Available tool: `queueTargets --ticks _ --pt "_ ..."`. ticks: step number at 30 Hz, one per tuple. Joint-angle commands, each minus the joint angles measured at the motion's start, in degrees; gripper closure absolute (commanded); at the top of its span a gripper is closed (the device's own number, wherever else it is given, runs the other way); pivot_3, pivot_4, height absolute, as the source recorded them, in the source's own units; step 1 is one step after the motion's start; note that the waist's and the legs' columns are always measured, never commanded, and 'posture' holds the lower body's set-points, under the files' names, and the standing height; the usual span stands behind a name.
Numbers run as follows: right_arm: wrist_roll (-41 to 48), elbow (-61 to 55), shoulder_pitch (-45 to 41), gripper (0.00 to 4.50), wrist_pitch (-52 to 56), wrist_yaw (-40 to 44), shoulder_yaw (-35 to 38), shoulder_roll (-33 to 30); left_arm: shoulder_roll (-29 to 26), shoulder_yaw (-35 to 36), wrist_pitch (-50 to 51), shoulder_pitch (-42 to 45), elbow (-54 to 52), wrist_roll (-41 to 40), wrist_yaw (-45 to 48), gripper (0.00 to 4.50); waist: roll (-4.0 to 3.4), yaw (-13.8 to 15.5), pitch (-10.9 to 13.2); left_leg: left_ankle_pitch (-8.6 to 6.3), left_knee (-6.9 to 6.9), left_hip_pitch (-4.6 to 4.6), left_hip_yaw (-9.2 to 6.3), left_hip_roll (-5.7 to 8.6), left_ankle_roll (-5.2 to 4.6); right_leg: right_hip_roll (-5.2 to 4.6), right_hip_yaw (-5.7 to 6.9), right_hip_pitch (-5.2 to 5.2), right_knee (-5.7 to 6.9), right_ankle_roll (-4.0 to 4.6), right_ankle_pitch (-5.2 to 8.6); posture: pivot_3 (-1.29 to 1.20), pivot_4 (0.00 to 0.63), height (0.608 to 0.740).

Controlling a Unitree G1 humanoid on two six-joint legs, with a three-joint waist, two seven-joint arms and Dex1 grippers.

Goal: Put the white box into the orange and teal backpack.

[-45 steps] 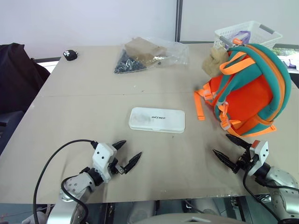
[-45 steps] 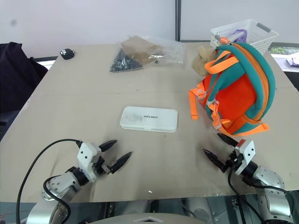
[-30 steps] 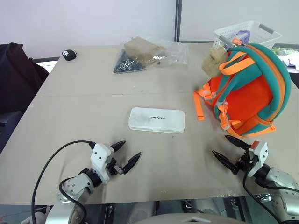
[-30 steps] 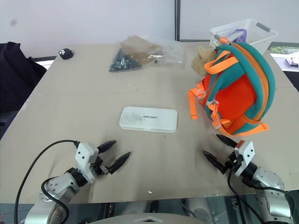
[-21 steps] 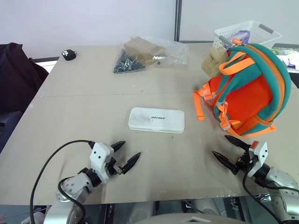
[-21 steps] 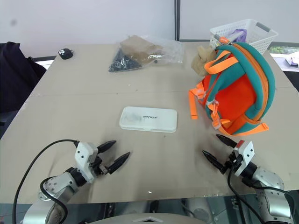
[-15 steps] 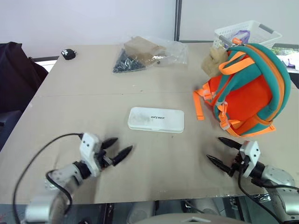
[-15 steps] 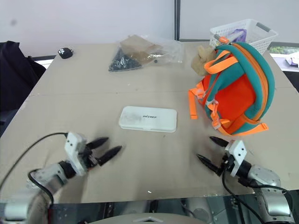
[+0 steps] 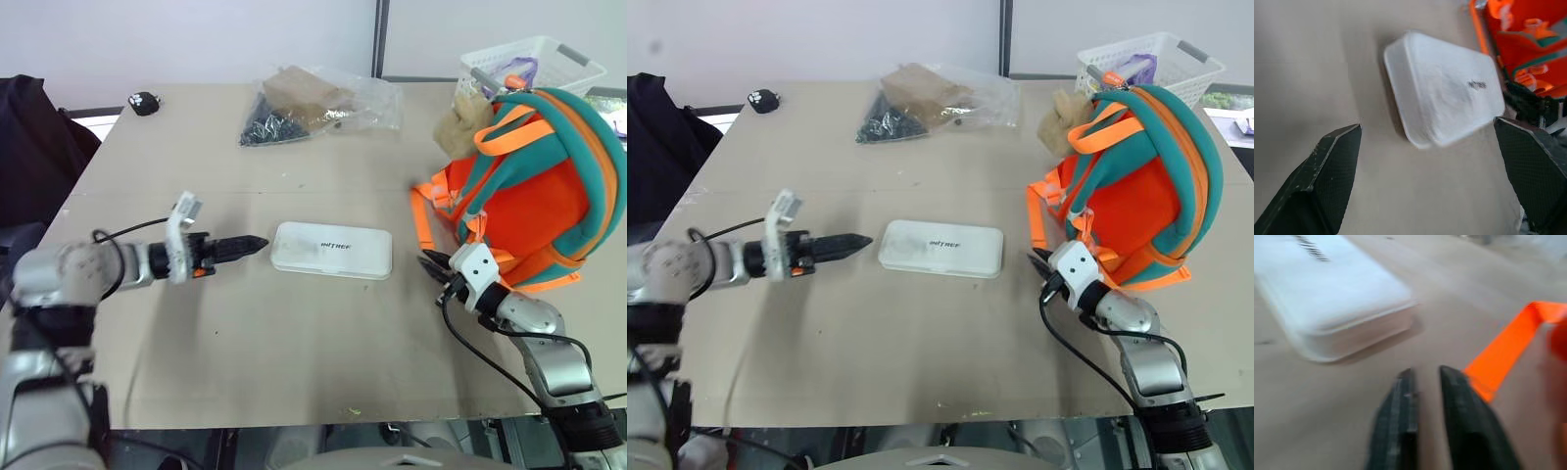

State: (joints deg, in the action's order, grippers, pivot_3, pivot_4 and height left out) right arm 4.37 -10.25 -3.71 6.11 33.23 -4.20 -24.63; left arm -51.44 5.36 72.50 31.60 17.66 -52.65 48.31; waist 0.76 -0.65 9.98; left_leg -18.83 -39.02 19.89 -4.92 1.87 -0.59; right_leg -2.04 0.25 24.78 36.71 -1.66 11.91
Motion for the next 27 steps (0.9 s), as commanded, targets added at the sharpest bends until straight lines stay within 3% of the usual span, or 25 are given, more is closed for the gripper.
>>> queueTargets --ticks 1,5,15,21,27 --pt "-4.0 1.1 -1.4 4.48 -1.8 -2.7 -0.5 -0.3 1.0 -7.5 1.8 7.2 7.1 6.0 5.9 0.07 0.0 -0.1 0.0 0.0 0.02 0.03 -0.01 0.01 0.0 0.0 0.0 0.04 0.0 0.01 0.01 0.0 0.15 0.725" --pt "-9.3 3.5 -2.9 4.48 -3.6 -4.5 -3.1 -0.8 5.6 -19.1 -1.3 16.5 19.0 16.9 10.8 0.07 -0.03 0.0 -0.1 0.0 0.07 0.05 0.06 0.05 0.01 -0.01 -0.08 0.12 0.02 0.01 0.01 0.0 0.15 0.725" --pt "-12.6 3.4 -5.4 4.48 -3.2 -3.7 -9.4 2.2 13.0 -30.5 -7.4 24.2 31.8 31.0 26.7 0.07 -0.68 0.2 -0.6 0.08 -0.19 -0.35 -0.04 0.31 -0.05 -0.03 -0.05 -0.45 0.16 -0.22 0.12 0.0 0.15 0.725" --pt "-13.0 4.1 -7.5 4.48 -2.2 -3.6 -11.0 4.5 16.2 -29.4 -7.9 24.5 33.7 34.8 31.1 0.07 -0.83 0.2 -0.9 0.07 -0.21 -0.37 -0.1 0.31 -0.09 -0.07 -0.05 -0.49 0.15 -0.09 0.05 0.0 0.15 0.725" --pt "-12.3 5.2 -9.4 4.48 -2.6 -3.0 -11.3 5.8 20.2 -22.3 -6.1 24.4 33.9 33.4 30.0 0.07 -0.92 0.8 -1.0 0.01 -0.22 -0.33 -0.23 0.5 -0.22 -0.33 0.05 -0.51 0.15 -0.22 0.13 0.0 0.15 0.725"
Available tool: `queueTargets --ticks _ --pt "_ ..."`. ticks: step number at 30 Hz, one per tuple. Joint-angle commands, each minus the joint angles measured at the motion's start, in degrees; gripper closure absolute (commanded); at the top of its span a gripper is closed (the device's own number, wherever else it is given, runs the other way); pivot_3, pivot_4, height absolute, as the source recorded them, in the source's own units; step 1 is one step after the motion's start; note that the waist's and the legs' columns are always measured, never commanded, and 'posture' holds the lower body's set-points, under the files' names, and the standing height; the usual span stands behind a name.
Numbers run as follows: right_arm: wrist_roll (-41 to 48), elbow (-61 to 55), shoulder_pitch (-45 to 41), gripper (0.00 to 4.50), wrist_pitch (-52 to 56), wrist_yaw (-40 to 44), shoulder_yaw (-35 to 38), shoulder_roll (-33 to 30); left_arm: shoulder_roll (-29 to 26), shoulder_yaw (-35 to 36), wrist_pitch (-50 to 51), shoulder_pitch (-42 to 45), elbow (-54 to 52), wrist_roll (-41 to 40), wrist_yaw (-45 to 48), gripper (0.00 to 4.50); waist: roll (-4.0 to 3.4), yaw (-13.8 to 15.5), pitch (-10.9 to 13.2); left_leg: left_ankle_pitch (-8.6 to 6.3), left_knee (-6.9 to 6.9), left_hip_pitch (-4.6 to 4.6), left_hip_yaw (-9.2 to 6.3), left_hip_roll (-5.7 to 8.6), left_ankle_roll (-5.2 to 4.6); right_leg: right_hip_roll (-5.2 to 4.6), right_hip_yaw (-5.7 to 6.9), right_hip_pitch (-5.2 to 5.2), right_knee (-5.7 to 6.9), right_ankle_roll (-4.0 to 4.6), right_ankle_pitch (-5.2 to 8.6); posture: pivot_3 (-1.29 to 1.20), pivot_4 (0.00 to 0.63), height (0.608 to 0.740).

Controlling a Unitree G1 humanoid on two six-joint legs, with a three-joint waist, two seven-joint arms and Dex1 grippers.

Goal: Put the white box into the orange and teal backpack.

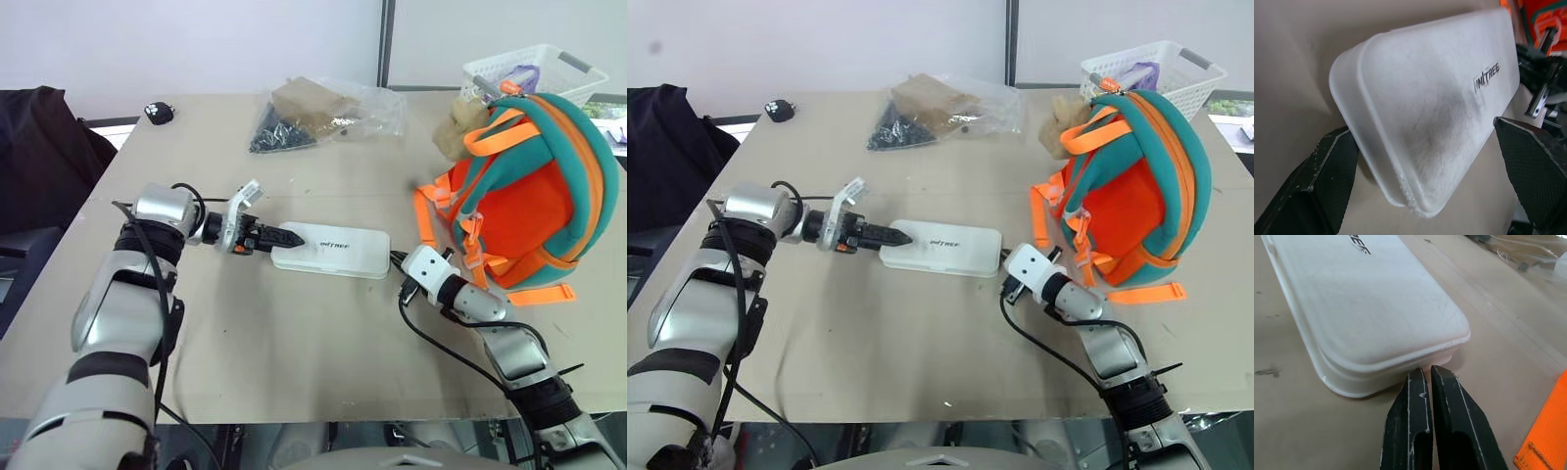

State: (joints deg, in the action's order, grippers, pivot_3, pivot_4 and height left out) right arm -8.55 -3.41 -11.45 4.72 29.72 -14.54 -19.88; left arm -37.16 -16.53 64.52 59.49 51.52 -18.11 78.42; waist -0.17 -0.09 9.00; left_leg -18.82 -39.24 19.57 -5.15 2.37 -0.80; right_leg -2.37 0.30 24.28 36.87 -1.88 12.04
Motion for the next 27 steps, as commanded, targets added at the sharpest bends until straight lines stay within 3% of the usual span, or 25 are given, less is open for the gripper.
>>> queueTargets --ticks 1,3,4,12,14,19,20,22,27 --pt "0.7 -1.5 -1.7 4.48 -1.4 0.8 -1.0 1.0 6.3 0.5 1.6 -4.3 -1.4 -1.4 0.0 0.07 0.0 0.4 0.0 0.01 -0.01 0.05 -0.05 0.04 -0.02 -0.07 0.06 0.0 0.0 -0.01 0.0 0.0 0.15 0.725" --pt "0.9 -1.5 -1.7 4.48 -1.7 1.0 -1.0 1.0 7.0 2.9 3.1 -5.0 -2.5 -2.2 -0.4 0.07 0.0 0.7 0.0 0.02 -0.02 0.08 -0.09 0.11 -0.04 -0.16 0.09 0.0 0.0 -0.05 0.03 0.0 0.15 0.725" --pt "1.1 -1.5 -1.7 4.49 -1.8 1.1 -0.9 1.0 7.3 3.9 3.8 -5.3 -3.0 -2.4 -0.7 0.33 0.02 0.8 0.0 0.02 -0.03 0.12 -0.17 0.17 -0.06 -0.22 0.14 0.01 0.0 -0.07 0.04 0.0 0.15 0.725" --pt "2.2 -2.8 -0.1 4.5 -3.1 1.3 0.9 1.0 7.8 8.8 6.5 -7.4 -7.7 -4.7 -3.0 3.1 0.54 0.6 0.0 0.02 -0.06 0.5 -0.54 0.3 -0.08 -0.35 0.19 0.31 -0.01 -0.16 0.1 0.0 0.15 0.725" --pt "3.9 -4.1 1.2 4.5 -4.4 0.8 2.6 1.5 8.1 11.7 7.0 -7.3 -7.2 -5.4 -5.5 3.34 0.54 0.6 0.0 0.02 -0.06 0.5 -0.56 0.32 -0.07 -0.41 0.18 0.3 0.0 -0.16 0.09 0.0 0.15 0.725" --pt "12.6 -12.6 6.9 4.5 -5.3 2.8 5.8 3.2 7.2 18.1 9.5 -10.2 -13.4 -10.2 -6.8 3.35 0.57 -0.1 0.1 0.02 -0.05 0.51 -0.56 0.31 -0.06 -0.64 0.13 0.35 0.05 -0.16 0.09 0.0 0.15 0.725" --pt "14.4 -15.2 8.4 4.1 -5.1 2.6 6.6 3.6 7.1 19.8 9.9 -11.4 -15.6 -11.4 -7.5 3.35 0.57 -0.5 0.1 0.01 -0.04 0.55 -0.56 0.3 -0.06 -0.63 0.13 0.43 0.08 -0.16 0.09 0.0 0.15 0.725" --pt "17.5 -20.2 11.6 3.71 -5.8 1.2 8.7 4.5 6.7 23.4 11.2 -14.0 -20.3 -14.4 -8.7 3.35 0.56 -0.8 0.1 0.02 -0.04 0.58 -0.57 0.29 -0.05 -0.64 0.12 0.48 0.12 -0.16 0.09 0.0 0.15 0.725" --pt "20.1 -27.9 19.6 1.3 -7.9 -6.2 15.7 8.1 6.6 31.8 13.5 -19.6 -32.3 -21.3 -12.4 3.35 0.6 -0.7 0.1 0.01 -0.03 0.58 -0.58 0.31 -0.03 -0.65 0.02 0.55 0.16 -0.16 0.09 0.0 0.15 0.725"
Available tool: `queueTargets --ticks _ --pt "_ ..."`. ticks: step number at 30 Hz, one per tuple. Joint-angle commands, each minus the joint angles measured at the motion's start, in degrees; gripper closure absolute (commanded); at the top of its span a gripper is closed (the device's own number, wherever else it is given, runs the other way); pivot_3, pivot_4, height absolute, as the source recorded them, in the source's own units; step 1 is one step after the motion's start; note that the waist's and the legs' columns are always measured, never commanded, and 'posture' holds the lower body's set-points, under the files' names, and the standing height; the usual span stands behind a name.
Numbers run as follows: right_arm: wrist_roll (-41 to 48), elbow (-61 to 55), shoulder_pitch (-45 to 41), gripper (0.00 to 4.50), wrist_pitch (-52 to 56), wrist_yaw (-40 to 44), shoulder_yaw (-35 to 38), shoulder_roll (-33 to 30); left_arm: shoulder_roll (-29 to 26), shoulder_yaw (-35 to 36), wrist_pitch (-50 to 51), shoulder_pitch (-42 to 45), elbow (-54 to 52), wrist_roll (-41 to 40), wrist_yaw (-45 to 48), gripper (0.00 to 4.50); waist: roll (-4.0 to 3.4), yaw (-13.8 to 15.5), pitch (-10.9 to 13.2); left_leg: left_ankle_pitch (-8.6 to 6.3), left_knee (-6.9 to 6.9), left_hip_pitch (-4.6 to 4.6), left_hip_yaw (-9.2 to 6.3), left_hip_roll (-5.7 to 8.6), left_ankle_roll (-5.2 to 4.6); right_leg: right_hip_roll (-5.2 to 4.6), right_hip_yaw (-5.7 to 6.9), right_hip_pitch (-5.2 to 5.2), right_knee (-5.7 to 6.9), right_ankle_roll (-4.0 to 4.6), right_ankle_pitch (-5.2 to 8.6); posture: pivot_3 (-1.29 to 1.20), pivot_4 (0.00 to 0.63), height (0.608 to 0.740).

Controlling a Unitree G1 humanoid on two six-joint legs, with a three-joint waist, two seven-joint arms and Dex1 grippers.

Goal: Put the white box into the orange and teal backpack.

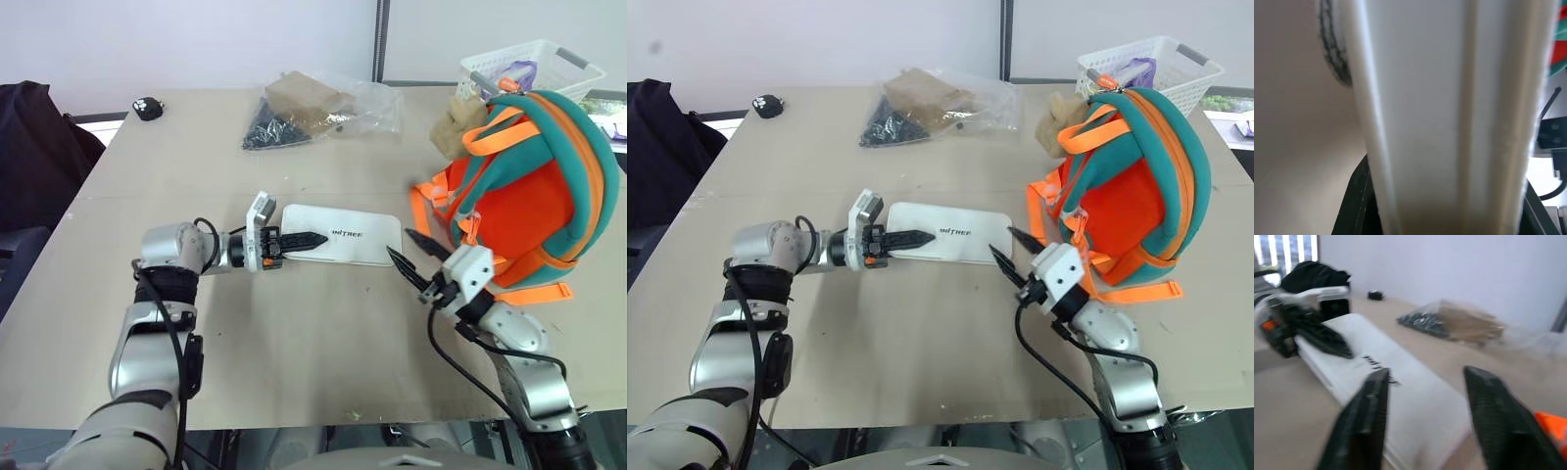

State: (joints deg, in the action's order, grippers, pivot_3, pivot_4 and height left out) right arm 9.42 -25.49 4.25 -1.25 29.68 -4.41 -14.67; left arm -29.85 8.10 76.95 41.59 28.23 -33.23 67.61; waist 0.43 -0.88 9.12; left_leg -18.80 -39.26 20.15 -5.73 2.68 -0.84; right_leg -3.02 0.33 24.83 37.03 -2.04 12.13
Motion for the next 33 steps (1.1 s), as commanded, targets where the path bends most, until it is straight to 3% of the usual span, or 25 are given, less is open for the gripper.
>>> queueTargets --ticks 1,3,8,16,19,23,25,27,30,33 --pt "2.5 -6.7 4.4 1.2 -0.8 -8.8 7.0 4.3 -0.1 9.8 1.7 -2.3 -11.1 -7.8 -2.9 3.35 0.0 0.2 0.0 0.0 0.01 0.0 -0.01 0.0 0.0 0.0 0.0 0.01 0.0 0.0 0.0 0.0 0.15 0.725" --pt "3.3 -7.5 3.6 0.39 2.6 -12.9 8.7 6.8 0.9 13.0 2.1 -3.5 -14.6 -9.9 -5.5 3.35 0.0 0.2 0.0 0.0 0.02 0.01 -0.05 -0.02 0.01 -0.01 0.01 0.02 0.01 0.01 0.0 0.0 0.15 0.725" --pt "6.9 -5.7 -5.3 0.39 11.0 -23.9 12.1 14.0 4.5 21.2 2.1 -4.8 -21.3 -14.5 -14.9 3.35 0.0 0.1 0.0 0.08 0.0 -0.03 0.01 -0.01 0.15 -0.05 -0.03 0.03 0.06 0.09 -0.06 0.0 0.15 0.725" --pt "12.9 7.0 -23.5 0.39 13.7 -27.5 16.4 16.6 8.6 27.4 2.3 -7.2 -28.4 -21.1 -26.0 3.35 -0.03 -0.1 0.0 0.11 0.05 -0.06 0.05 -0.01 0.18 -0.01 -0.06 0.09 0.17 0.14 -0.09 0.0 0.15 0.725" --pt "15.0 11.2 -28.6 1.55 13.6 -28.2 18.5 16.4 9.4 28.9 1.5 -8.2 -30.0 -23.4 -29.3 3.35 -0.03 0.0 0.0 0.11 0.06 -0.06 0.03 -0.01 0.18 0.0 -0.03 0.09 0.16 0.15 -0.09 0.0 0.15 0.725" --pt "15.6 13.4 -31.3 3.46 12.8 -27.8 18.9 15.9 10.1 29.9 0.8 -9.3 -31.6 -26.2 -32.6 3.35 -0.03 0.0 0.0 0.11 0.09 -0.04 0.03 -0.01 0.18 0.0 -0.03 0.1 0.12 0.15 -0.08 0.0 0.15 0.725" --pt "17.3 13.9 -32.5 4.41 13.3 -23.4 17.5 14.3 9.9 30.5 0.5 -10.1 -32.7 -28.1 -33.9 3.35 -0.03 -0.1 0.0 0.11 0.09 -0.04 0.07 -0.01 0.18 0.0 -0.07 0.1 0.1 0.14 -0.09 0.0 0.15 0.725" --pt "20.6 13.7 -33.5 4.47 15.2 -18.5 16.2 12.9 9.4 30.7 -0.2 -10.8 -33.3 -29.2 -34.8 3.35 -0.04 -0.3 0.0 0.11 0.09 -0.04 0.1 -0.01 0.17 0.0 -0.1 0.11 0.1 0.14 -0.09 0.0 0.15 0.725" --pt "47.7 3.9 -32.0 4.47 34.1 0.7 14.3 4.0 7.7 29.3 -3.8 -12.2 -34.0 -28.4 -34.1 3.35 -0.08 -0.6 0.1 0.11 0.09 -0.04 0.11 -0.04 0.18 0.03 -0.11 0.15 0.15 0.14 -0.09 0.0 0.15 0.725" --pt "56.8 2.7 -31.1 4.47 40.6 4.5 16.2 -2.2 6.6 27.5 -7.5 -12.5 -33.9 -27.1 -34.0 3.35 -0.08 -0.8 0.1 0.1 0.13 -0.01 0.05 -0.08 0.16 0.04 -0.04 0.14 0.07 0.15 -0.09 0.0 0.15 0.725"
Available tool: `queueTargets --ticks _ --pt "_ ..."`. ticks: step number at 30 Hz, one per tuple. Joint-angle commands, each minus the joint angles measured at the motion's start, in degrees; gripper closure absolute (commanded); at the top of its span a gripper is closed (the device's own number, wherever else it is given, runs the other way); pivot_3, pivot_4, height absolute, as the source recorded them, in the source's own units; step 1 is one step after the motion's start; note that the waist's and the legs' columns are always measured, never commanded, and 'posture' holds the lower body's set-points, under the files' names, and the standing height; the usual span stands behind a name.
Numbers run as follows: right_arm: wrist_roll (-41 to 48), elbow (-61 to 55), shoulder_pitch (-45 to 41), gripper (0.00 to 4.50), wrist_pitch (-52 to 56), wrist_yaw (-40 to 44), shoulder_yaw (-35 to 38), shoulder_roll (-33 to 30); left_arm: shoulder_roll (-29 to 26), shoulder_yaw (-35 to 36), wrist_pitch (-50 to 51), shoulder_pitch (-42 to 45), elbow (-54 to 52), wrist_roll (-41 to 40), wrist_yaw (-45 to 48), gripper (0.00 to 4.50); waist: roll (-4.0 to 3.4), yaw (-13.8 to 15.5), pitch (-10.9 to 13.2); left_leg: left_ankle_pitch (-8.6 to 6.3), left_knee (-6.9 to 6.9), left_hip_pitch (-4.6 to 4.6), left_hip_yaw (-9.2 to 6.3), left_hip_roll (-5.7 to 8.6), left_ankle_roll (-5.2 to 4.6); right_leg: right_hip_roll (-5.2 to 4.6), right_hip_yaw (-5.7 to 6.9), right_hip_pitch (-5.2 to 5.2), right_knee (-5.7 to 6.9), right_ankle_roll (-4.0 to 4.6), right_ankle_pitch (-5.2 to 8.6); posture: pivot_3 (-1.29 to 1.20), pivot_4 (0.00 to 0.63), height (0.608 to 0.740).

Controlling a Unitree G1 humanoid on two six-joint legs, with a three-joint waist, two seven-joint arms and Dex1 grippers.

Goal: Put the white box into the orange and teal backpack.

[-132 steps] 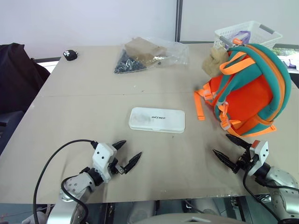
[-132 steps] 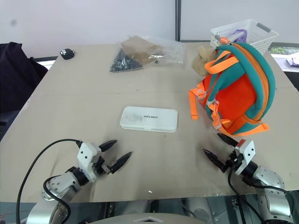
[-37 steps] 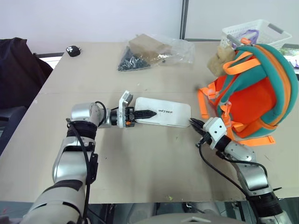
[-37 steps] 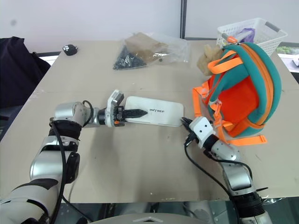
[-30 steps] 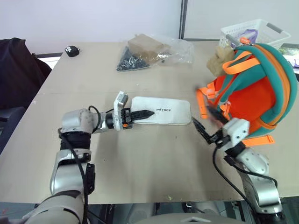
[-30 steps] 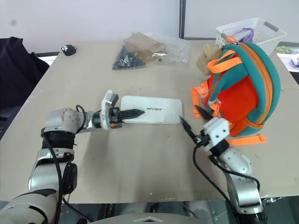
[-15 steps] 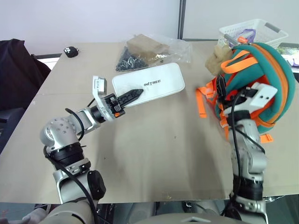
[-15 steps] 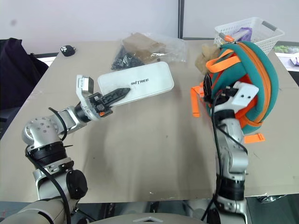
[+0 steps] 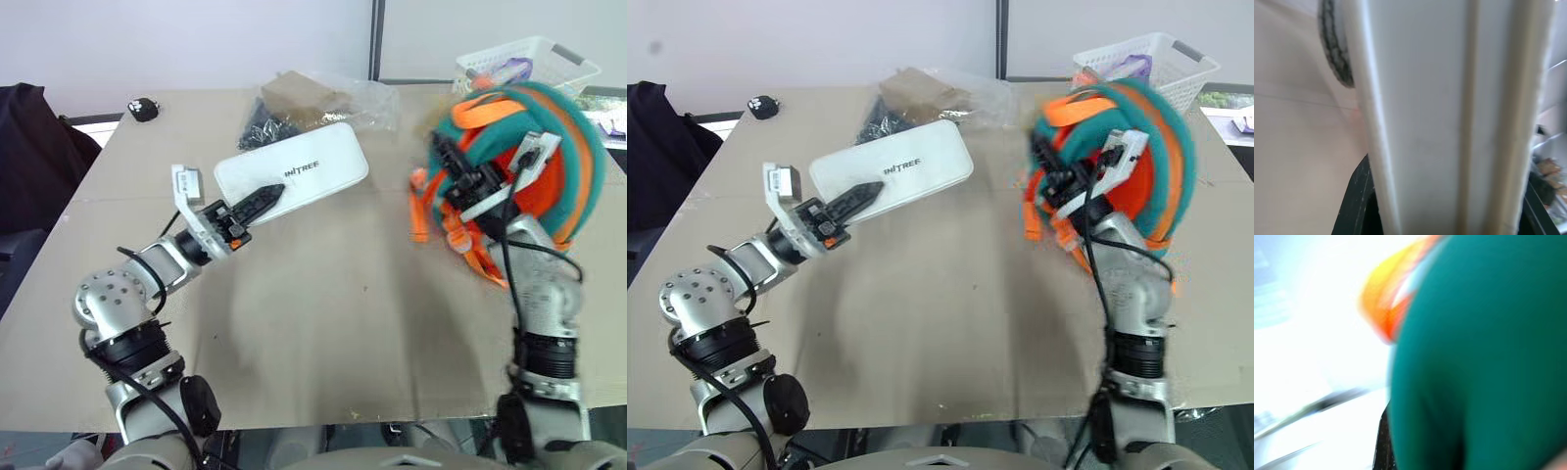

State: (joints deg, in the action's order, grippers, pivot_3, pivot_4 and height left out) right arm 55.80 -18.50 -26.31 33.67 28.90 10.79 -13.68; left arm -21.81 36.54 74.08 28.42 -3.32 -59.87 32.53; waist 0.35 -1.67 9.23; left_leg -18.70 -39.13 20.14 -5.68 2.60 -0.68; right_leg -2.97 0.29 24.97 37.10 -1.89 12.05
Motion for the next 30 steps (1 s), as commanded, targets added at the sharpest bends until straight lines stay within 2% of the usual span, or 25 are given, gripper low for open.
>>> queueTargets --ticks 1,3,5,12,16,21,25,30 --pt "11.5 -3.8 -0.3 4.47 6.5 5.4 1.8 -4.6 -1.9 -2.0 -6.3 0.7 -2.2 0.8 1.0 3.35 0.01 0.0 0.0 0.0 0.01 0.0 -0.02 0.0 0.0 0.01 0.01 0.0 -0.02 0.0 0.0 0.0 0.15 0.725" --pt "11.5 -2.6 0.4 4.47 7.6 6.0 2.6 -7.4 -2.8 -4.4 -10.3 0.5 -2.2 3.7 1.2 3.35 0.01 0.1 0.0 0.0 0.0 0.01 0.0 0.02 0.0 -0.03 0.0 -0.01 -0.03 -0.01 0.0 0.0 0.15 0.725" --pt "7.0 -1.4 1.1 4.47 5.9 6.7 1.8 -9.5 -3.0 -6.2 -13.2 0.7 -2.5 4.8 1.7 3.35 0.02 0.3 0.0 0.0 -0.01 0.01 0.02 0.04 -0.01 -0.05 -0.01 -0.02 -0.03 -0.01 -0.01 0.0 0.15 0.725" --pt "3.9 -0.3 1.7 4.47 3.8 5.6 1.1 -8.1 -4.5 -12.7 -19.9 1.4 -8.4 5.0 7.3 3.35 0.06 0.9 0.0 0.0 -0.08 0.37 0.03 0.04 0.0 -0.07 0.0 0.28 -0.04 -0.02 -0.02 0.0 0.15 0.725" --pt "3.5 -1.0 2.7 4.47 3.6 5.2 0.9 -7.3 -10.0 -21.4 -28.0 2.6 -7.1 16.1 10.3 3.35 0.06 0.9 0.0 0.01 -0.12 0.63 0.04 0.05 0.01 -0.07 0.01 0.54 0.0 0.0 -0.04 0.0 0.15 0.725" --pt "3.7 -1.9 3.7 4.47 3.5 4.7 0.9 -6.7 -11.4 -26.3 -37.5 7.7 -0.6 24.4 11.8 3.35 0.07 1.2 0.0 0.02 -0.16 0.65 0.06 0.07 -0.01 -0.07 0.02 0.54 0.01 0.05 -0.09 0.0 0.15 0.725" --pt "3.8 -3.0 4.9 4.47 3.4 4.0 0.9 -6.4 -10.7 -30.4 -41.3 9.2 0.1 25.3 18.8 3.35 0.07 1.1 0.0 0.02 -0.12 0.68 0.06 0.05 -0.01 -0.06 0.02 0.56 -0.02 0.05 -0.09 0.0 0.15 0.725" --pt "3.6 -3.5 6.2 4.47 3.1 3.6 1.6 -6.7 -11.6 -30.6 -40.0 10.8 -0.3 21.2 27.3 3.35 0.07 1.0 0.0 0.02 -0.12 0.73 0.03 0.05 -0.01 -0.06 0.05 0.59 -0.06 0.05 -0.09 0.0 0.15 0.725"
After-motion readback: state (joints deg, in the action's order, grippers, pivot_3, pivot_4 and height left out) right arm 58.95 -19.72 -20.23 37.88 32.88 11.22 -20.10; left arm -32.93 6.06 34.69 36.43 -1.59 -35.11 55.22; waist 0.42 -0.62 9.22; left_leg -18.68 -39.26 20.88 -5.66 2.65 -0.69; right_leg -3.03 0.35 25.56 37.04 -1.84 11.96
